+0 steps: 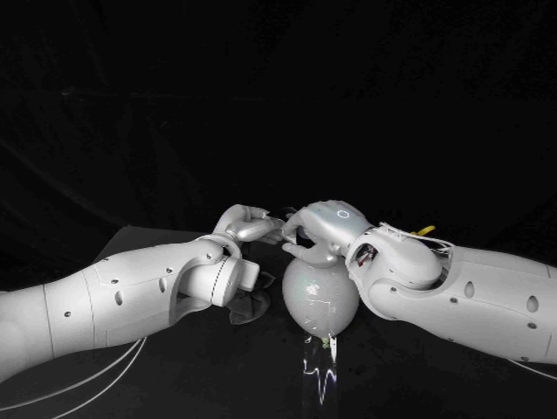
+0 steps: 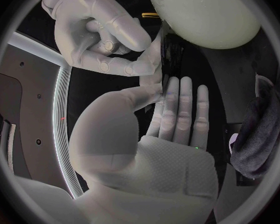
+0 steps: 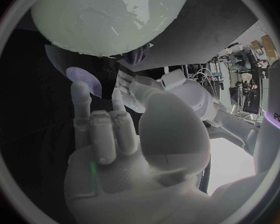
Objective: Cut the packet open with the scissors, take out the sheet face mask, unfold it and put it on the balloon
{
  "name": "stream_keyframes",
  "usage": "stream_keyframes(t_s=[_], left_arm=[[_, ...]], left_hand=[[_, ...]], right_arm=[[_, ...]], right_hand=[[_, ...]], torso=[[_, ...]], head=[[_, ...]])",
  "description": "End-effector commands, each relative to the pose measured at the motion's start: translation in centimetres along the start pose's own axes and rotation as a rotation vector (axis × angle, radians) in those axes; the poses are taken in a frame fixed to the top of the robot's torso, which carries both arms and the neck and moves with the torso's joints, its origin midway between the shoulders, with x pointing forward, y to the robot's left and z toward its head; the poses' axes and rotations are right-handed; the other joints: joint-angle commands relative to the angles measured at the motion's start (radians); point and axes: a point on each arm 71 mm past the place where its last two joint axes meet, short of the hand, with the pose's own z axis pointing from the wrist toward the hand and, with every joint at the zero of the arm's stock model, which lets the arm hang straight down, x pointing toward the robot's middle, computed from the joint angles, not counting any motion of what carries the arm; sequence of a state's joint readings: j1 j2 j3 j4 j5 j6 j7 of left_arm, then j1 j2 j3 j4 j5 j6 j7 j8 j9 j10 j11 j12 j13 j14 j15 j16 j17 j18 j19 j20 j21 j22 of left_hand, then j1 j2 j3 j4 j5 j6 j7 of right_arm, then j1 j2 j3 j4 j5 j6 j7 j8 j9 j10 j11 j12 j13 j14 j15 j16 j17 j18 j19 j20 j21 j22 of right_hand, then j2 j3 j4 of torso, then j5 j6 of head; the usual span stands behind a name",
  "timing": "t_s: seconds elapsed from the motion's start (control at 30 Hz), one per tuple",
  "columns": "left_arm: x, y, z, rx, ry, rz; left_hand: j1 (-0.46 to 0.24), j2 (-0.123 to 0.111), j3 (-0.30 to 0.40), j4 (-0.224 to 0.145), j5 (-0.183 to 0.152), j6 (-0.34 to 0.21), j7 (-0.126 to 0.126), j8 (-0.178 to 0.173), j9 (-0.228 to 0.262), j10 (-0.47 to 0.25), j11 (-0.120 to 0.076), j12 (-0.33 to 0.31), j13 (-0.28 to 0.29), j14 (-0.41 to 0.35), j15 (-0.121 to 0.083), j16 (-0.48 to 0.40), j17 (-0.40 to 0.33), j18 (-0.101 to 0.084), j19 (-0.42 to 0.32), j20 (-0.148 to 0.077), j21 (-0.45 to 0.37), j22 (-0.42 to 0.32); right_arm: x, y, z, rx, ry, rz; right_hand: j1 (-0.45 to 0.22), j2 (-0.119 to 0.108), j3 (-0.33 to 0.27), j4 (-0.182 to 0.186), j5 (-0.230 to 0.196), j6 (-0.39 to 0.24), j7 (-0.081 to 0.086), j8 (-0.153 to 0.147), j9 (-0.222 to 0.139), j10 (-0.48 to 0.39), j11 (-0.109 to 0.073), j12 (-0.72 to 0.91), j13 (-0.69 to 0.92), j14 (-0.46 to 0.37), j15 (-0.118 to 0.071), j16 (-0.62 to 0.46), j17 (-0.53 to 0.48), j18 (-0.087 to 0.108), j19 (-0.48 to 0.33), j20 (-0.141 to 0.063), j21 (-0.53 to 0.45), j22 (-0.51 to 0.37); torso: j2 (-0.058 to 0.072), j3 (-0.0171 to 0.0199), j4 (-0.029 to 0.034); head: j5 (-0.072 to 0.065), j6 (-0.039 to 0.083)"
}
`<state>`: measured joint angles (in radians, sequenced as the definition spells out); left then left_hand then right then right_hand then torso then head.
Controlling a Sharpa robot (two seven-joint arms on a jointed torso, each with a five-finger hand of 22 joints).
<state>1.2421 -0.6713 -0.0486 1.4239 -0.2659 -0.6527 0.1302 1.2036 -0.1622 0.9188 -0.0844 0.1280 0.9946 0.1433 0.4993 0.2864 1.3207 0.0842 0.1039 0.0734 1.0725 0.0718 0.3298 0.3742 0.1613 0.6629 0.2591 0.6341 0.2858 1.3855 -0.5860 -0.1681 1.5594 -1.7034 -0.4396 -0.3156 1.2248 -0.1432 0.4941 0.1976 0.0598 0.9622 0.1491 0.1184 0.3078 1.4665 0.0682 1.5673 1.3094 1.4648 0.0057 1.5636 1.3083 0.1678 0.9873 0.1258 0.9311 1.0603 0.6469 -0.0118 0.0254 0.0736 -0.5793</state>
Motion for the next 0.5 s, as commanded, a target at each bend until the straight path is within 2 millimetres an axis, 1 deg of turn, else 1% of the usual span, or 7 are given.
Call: stream_keyframes(t_s=[0.03,0.17,0.2,0.33,0.5], left_arm=[[0.11,-0.21,0.0,0.007,-0.002,-0.004],[0.14,-0.22,-0.01,0.007,-0.002,-0.005],[0.14,-0.22,-0.01,0.006,-0.002,-0.006],[0.17,-0.23,-0.04,0.005,-0.003,-0.009],[0.29,-0.25,-0.11,0.003,-0.001,-0.016]], left_hand=[[-0.003,0.003,0.001,-0.006,0.004,0.007,0.0,0.021,0.061,0.007,0.002,-0.006,0.002,-0.002,-0.007,0.004,0.002,0.013,-0.006,-0.002,0.003,0.001],[-0.004,0.004,0.001,-0.007,0.006,0.007,-0.001,0.021,0.061,0.008,0.002,-0.006,0.002,-0.002,-0.007,0.004,0.002,0.013,-0.008,-0.002,0.007,0.003],[-0.004,0.004,0.001,-0.007,0.006,0.007,-0.001,0.021,0.061,0.008,0.002,-0.006,0.002,-0.002,-0.007,0.004,0.002,0.013,-0.008,-0.002,0.007,0.003],[-0.005,0.004,0.002,-0.008,0.008,0.007,-0.001,0.02,0.061,0.008,0.002,-0.006,0.002,-0.003,-0.007,0.005,0.002,0.013,-0.01,-0.002,0.009,0.005],[-0.005,0.004,0.002,-0.009,0.011,0.007,-0.001,0.02,0.061,0.008,0.002,-0.007,0.002,-0.003,-0.007,0.005,0.002,0.013,-0.012,-0.002,0.013,0.007]], right_arm=[[0.21,-0.32,-0.07,0.046,0.031,-0.046],[0.19,-0.51,-0.16,0.07,0.031,-0.066],[0.17,-0.59,-0.18,0.077,0.029,-0.072],[0.09,-0.78,-0.23,0.098,0.019,-0.088],[-0.09,-0.78,-0.24,0.113,-0.009,-0.099]], right_hand=[[-0.007,-0.009,-0.005,0.005,-0.007,0.007,0.007,-0.006,-0.003,0.104,0.007,0.002,0.26,0.096,0.01,-0.003,0.242,-0.007,-0.01,0.002,-0.004,0.001],[-0.008,-0.023,-0.016,0.011,-0.008,0.008,0.008,-0.008,-0.007,0.101,0.008,-0.004,0.254,0.094,0.011,-0.005,0.238,-0.006,-0.015,0.004,-0.009,0.0],[-0.008,-0.023,-0.016,0.011,-0.008,0.008,0.008,-0.008,-0.007,0.101,0.008,-0.004,0.254,0.094,0.011,-0.005,0.238,-0.006,-0.015,0.004,-0.009,0.0],[-0.01,-0.038,-0.035,0.022,-0.009,0.015,0.007,-0.009,-0.01,0.098,0.008,-0.01,0.248,0.093,0.012,-0.007,0.234,-0.005,-0.019,0.006,-0.014,0.0],[-0.005,-0.042,-0.046,0.03,-0.009,0.019,0.006,-0.009,-0.012,0.097,0.007,-0.013,0.244,0.092,0.012,-0.007,0.234,-0.005,-0.019,0.007,-0.014,0.002]], torso=[[0.0,-0.0006,0.0005],[0.0,-0.0006,0.0015],[0.0,-0.0006,0.0017],[0.0,-0.001,0.0018],[0.001,-0.0004,0.0015]], head=[[-0.001,-0.002],[-0.002,-0.002],[-0.002,-0.002],[-0.003,-0.003],[-0.002,-0.003]])
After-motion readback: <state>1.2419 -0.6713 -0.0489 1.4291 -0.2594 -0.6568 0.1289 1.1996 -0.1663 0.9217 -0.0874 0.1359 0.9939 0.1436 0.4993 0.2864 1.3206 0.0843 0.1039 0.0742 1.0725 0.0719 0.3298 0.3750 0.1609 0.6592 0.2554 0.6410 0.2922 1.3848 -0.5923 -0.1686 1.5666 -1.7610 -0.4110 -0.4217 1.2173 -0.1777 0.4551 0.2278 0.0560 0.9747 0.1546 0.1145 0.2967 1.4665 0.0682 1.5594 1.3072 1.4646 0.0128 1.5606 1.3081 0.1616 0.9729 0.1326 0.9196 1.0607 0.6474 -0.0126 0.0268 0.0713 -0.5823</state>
